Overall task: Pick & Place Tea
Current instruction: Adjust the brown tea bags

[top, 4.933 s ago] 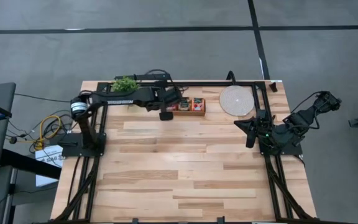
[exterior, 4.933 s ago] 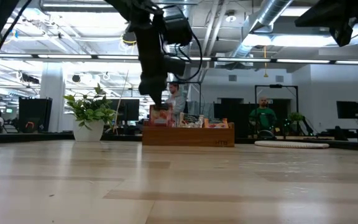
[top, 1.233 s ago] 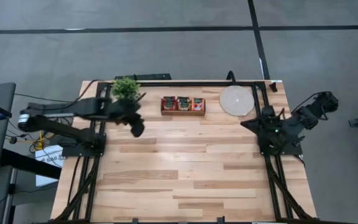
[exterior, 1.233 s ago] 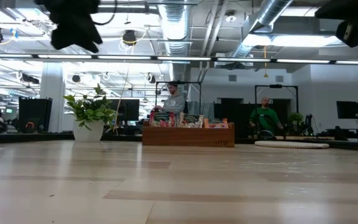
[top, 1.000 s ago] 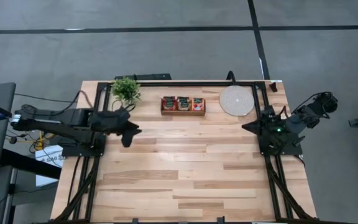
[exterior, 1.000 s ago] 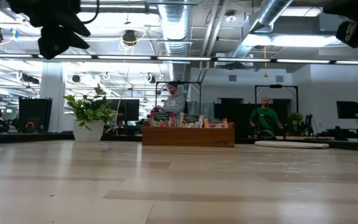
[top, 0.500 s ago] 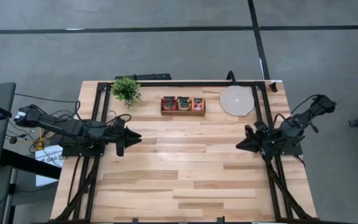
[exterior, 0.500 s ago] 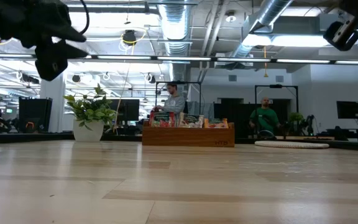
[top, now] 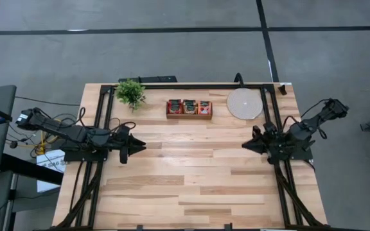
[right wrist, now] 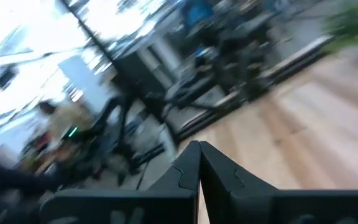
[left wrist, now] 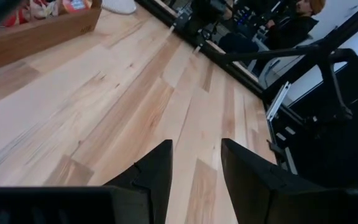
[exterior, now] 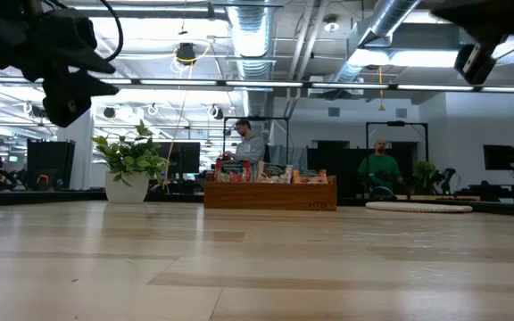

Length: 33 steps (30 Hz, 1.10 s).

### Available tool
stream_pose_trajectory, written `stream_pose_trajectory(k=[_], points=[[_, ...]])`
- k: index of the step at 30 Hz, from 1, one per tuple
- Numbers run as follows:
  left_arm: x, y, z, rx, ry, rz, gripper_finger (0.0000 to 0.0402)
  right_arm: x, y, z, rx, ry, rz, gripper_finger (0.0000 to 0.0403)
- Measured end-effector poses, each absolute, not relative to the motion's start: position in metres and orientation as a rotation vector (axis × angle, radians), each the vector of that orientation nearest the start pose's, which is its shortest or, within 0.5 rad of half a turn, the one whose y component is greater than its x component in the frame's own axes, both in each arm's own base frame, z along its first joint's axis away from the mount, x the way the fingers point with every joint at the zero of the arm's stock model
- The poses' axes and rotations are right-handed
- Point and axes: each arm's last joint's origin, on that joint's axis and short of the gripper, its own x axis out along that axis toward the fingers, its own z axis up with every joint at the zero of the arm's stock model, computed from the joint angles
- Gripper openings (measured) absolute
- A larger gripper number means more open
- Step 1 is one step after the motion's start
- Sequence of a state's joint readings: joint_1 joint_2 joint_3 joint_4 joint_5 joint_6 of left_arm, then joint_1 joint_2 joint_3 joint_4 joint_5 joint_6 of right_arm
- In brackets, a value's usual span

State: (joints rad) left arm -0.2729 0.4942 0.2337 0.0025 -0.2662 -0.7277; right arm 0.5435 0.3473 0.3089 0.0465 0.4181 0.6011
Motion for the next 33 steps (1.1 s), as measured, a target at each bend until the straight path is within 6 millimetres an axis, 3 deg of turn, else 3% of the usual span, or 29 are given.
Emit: stream_pose_trajectory(k=[7, 13, 16, 19, 22, 33], points=[[0.128, -0.028, 0.192, -0.631, 0.306, 0.114, 0.0129, 0.115, 0.042, 0.237, 0.569, 0.056, -0.029, 0.0000], [0.126, -0.027, 0.195, -0.637, 0.283, 0.111, 0.0129, 0.124, 0.042, 0.251, 0.624, 0.067, 0.098, 0.0000], [0.124, -0.027, 0.198, -0.645, 0.258, 0.102, 0.0129, 0.144, 0.040, 0.245, 0.603, 0.174, 0.039, 0.0000], [0.121, -0.026, 0.201, -0.650, 0.227, 0.090, 0.0129, 0.166, 0.033, 0.259, 0.614, 0.188, 0.021, 0.0000], [0.119, -0.025, 0.204, -0.645, 0.203, 0.067, 0.0129, 0.194, 0.021, 0.257, 0.622, 0.283, -0.017, 0.0000], [0.113, -0.026, 0.207, -0.642, 0.208, -0.011, 0.0129, 0.307, -0.061, 0.254, 0.674, 0.448, -0.048, 0.0000]])
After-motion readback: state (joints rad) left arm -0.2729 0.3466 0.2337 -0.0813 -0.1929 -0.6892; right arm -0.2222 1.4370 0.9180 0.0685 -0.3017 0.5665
